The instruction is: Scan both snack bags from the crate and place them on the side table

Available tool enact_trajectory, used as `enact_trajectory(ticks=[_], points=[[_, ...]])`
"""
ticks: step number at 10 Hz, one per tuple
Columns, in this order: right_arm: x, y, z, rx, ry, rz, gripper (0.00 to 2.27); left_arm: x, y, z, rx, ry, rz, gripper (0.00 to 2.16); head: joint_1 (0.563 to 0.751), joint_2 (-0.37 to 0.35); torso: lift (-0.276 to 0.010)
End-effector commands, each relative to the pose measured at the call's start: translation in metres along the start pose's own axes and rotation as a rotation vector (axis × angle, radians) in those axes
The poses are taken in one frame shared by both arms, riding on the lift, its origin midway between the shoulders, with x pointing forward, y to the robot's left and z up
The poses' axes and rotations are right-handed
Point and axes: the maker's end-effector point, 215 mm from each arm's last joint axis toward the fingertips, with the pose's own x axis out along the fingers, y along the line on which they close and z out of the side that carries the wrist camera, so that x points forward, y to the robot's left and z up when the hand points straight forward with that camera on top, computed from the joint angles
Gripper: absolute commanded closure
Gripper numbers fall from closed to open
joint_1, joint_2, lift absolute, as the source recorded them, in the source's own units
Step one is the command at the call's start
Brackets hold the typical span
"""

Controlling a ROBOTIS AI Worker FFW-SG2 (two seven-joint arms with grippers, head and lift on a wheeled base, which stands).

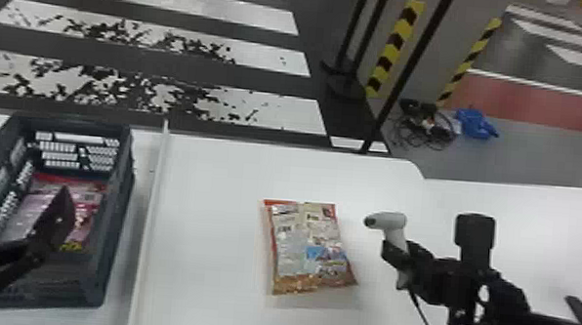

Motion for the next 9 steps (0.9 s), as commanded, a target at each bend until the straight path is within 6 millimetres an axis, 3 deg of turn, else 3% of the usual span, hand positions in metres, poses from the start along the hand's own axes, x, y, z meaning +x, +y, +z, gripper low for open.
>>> enact_trajectory(ticks=[1, 5, 7, 9], points=[[-0.008, 0.035, 0.007, -0.033, -0.006, 0.051, 2.24, 0.000, 0.000, 0.000, 0.000, 0.000, 0.000, 0.06, 0.695, -0.235, -0.098], [-0.011, 0.123, 0.003, -0.079, 0.025, 0.181, 2.24, 0.000, 0.000, 0.000, 0.000, 0.000, -0.001, 0.06, 0.695, -0.125, -0.098], [-0.003, 0.153, 0.004, -0.110, 0.037, 0.213, 2.24, 0.000, 0.000, 0.000, 0.000, 0.000, -0.001, 0.06, 0.695, -0.080, -0.098], [0.009, 0.167, 0.000, -0.123, 0.062, 0.226, 2.24, -0.001, -0.001, 0.000, 0.001, 0.002, -0.003, 0.06, 0.695, -0.036, -0.098]])
